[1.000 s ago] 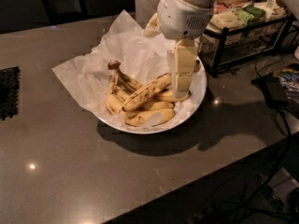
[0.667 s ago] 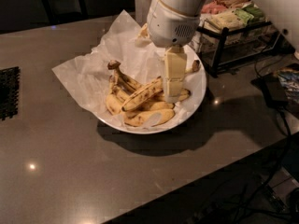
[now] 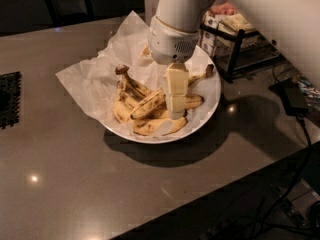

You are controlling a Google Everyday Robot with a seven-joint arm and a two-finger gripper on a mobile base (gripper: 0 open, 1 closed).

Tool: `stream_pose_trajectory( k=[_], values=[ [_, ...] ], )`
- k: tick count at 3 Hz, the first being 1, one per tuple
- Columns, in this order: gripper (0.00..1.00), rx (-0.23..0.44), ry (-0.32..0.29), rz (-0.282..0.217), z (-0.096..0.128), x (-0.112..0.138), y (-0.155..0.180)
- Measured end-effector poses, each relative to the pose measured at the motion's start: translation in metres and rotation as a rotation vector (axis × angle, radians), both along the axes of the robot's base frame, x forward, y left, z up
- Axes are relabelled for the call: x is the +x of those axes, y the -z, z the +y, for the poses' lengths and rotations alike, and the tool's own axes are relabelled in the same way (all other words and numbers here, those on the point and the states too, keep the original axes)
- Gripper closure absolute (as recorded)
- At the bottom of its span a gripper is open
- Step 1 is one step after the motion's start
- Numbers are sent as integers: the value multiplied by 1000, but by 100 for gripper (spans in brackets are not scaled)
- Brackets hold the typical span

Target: Pick banana from white bowl

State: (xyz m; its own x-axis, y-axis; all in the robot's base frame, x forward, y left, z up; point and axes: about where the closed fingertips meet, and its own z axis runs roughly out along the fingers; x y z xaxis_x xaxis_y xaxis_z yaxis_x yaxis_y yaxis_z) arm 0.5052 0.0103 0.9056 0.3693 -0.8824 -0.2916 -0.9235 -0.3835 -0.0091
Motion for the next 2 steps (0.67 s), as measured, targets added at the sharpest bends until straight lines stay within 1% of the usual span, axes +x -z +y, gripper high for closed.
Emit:
stream_pose_trajectory(
  k=[1, 2],
  values=[
    [0, -9, 16, 27, -4, 2, 11],
    [0, -14, 27, 44, -8, 2, 17]
  ],
)
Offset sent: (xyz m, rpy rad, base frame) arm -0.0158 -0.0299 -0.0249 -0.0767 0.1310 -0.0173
